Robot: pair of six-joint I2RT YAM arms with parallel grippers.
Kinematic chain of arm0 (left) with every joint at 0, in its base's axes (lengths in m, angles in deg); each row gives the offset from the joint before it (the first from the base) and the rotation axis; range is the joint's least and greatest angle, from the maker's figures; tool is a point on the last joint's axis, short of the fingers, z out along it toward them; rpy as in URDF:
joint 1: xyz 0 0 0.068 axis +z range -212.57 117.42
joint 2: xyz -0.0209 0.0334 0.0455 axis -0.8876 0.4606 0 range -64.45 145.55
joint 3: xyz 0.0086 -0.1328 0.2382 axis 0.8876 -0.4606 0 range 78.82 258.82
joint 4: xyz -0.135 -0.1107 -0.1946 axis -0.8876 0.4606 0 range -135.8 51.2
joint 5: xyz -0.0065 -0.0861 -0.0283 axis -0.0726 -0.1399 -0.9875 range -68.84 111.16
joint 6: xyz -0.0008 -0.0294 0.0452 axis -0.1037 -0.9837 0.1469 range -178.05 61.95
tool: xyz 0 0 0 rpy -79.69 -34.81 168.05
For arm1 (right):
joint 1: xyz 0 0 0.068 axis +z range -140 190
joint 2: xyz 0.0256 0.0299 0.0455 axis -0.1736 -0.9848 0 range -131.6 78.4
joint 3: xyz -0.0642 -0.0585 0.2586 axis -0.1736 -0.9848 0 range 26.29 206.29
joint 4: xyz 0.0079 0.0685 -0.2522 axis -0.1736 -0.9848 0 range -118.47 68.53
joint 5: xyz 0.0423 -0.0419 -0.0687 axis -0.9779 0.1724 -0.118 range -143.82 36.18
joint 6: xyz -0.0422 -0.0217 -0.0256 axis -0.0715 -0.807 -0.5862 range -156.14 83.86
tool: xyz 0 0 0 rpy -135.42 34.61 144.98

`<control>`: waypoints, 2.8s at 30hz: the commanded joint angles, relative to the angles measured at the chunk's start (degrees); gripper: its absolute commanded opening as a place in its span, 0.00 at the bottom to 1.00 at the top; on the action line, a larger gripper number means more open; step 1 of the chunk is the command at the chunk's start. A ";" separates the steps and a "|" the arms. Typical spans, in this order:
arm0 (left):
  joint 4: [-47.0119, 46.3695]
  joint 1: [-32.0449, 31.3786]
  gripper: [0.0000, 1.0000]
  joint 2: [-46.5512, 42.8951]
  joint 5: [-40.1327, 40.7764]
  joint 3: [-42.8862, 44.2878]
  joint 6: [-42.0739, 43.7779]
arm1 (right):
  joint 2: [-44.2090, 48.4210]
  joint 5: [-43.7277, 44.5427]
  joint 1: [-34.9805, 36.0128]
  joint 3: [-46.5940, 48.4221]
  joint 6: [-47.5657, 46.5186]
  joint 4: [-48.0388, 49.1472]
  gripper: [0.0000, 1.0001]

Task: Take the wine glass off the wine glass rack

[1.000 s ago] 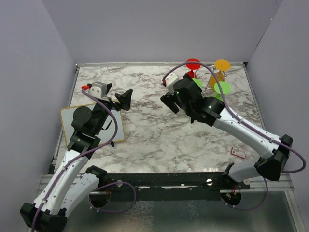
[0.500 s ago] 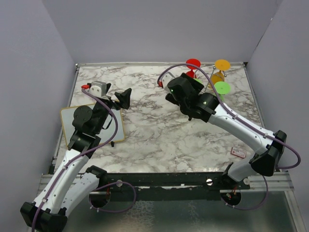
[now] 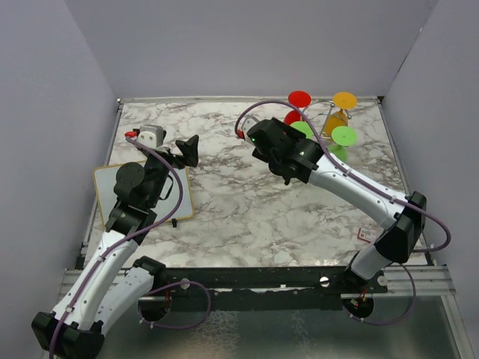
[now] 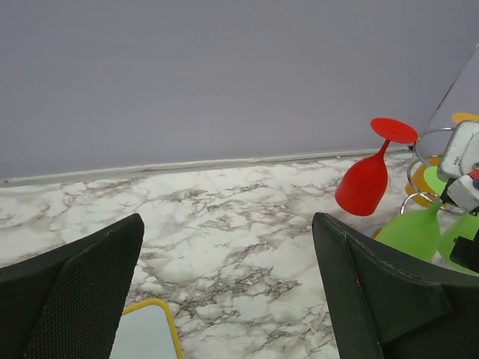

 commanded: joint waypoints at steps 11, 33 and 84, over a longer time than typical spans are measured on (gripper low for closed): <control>1.01 -0.65 0.97 -0.26 4.37 1.30 0.37 | 0.50 2.95 -1.79 -4.60 -4.37 5.07 0.58; 1.28 -1.01 0.96 -0.35 5.07 1.51 0.45 | 0.51 6.12 -4.49 -9.78 -13.47 18.64 0.46; 0.80 -1.27 0.96 -0.52 4.86 1.17 0.69 | 3.37 9.31 -2.58 -10.59 -17.78 20.91 0.01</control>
